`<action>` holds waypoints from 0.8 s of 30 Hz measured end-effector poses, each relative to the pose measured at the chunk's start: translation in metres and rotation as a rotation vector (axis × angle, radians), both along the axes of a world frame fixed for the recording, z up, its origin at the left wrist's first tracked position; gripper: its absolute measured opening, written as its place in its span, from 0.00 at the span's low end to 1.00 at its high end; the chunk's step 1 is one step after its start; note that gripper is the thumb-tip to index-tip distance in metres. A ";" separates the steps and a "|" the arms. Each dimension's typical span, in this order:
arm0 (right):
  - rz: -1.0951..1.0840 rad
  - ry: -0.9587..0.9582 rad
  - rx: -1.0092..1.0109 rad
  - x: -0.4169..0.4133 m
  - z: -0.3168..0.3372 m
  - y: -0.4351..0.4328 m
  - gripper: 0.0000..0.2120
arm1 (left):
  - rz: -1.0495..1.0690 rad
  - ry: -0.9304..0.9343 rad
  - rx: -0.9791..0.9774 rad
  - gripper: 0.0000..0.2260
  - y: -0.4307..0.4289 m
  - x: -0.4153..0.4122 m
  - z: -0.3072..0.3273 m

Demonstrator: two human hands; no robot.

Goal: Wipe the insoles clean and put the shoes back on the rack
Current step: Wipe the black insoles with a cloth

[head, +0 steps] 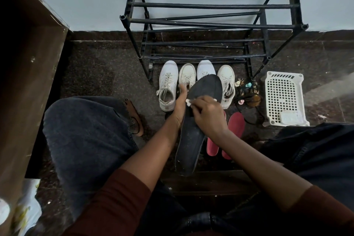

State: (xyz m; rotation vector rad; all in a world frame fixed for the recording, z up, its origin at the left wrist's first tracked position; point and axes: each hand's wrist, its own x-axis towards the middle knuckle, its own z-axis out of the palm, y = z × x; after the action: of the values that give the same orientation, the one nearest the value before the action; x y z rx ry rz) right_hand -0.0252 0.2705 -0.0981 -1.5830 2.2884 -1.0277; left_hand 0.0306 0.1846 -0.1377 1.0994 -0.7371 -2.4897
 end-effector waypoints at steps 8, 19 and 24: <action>-0.085 0.090 0.185 -0.035 0.002 -0.024 0.06 | -0.038 0.093 0.225 0.23 0.011 -0.001 0.009; -0.218 -0.076 0.171 -0.048 0.008 -0.028 0.01 | -0.133 0.048 0.246 0.29 0.013 -0.007 0.028; -0.181 -0.296 0.102 -0.048 0.022 -0.028 0.17 | -0.153 0.032 0.179 0.37 0.007 -0.012 0.035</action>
State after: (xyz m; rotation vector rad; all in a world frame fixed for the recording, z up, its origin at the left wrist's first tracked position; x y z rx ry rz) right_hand -0.0736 0.2427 -0.0759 -1.1166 2.2662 -1.0834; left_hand 0.0188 0.1916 -0.1024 1.0963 -0.6200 -2.7411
